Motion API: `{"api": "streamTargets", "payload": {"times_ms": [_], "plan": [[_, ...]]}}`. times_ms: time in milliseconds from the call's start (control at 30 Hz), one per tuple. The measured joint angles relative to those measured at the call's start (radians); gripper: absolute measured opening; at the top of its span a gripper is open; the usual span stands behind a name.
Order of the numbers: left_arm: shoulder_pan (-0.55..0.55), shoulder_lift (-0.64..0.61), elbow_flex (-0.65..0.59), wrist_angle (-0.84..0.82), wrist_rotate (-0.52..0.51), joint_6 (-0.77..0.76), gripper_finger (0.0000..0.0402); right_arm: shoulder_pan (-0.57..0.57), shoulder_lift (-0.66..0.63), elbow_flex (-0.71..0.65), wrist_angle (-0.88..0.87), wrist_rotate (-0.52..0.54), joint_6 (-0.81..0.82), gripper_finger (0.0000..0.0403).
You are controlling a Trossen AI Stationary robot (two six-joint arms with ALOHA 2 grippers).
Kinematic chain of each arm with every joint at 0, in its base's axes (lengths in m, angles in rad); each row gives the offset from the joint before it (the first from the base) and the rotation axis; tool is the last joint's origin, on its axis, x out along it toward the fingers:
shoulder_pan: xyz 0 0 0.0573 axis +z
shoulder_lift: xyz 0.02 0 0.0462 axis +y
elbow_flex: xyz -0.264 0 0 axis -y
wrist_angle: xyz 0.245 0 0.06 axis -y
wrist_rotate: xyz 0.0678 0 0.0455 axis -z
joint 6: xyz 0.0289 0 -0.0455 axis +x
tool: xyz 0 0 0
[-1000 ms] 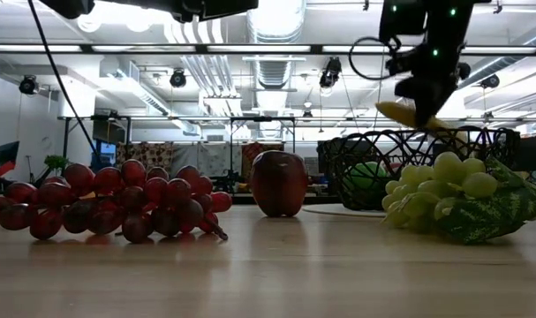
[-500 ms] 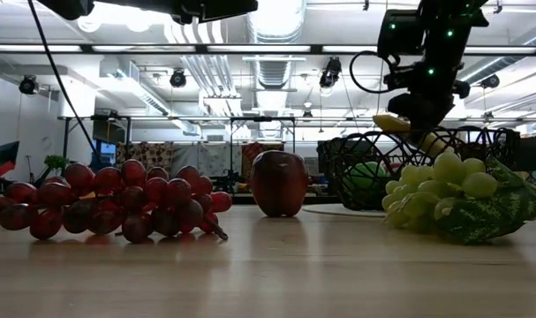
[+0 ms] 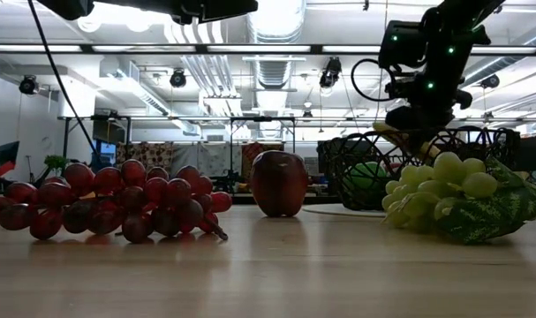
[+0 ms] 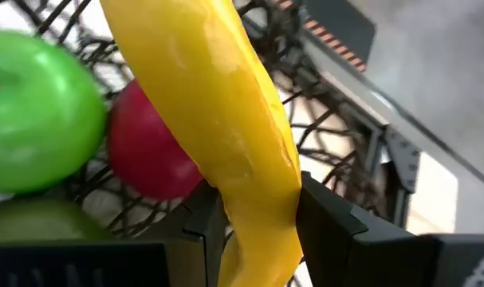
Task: Build produce basket
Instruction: Put the yellow banana into the wire basket, then put the red apple into the wire basket
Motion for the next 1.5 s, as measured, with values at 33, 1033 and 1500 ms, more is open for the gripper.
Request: {"api": "streamTargets", "payload": {"times_ms": [33,1033,1500], "plan": [[0.000,0.000,0.000,0.000,0.000,0.000,0.0267,0.000,0.000,-0.004,0.011,0.015,0.002,0.0112],[0.000,0.001,-0.001,0.000,0.001,0.000,0.0267,0.000,0.020,-0.081,0.158,0.122,0.045,0.0215],[0.000,0.024,-0.001,0.001,0.007,-0.027,0.0267,0.126,-0.034,0.156,-0.098,0.032,-0.002,0.0217]]}}
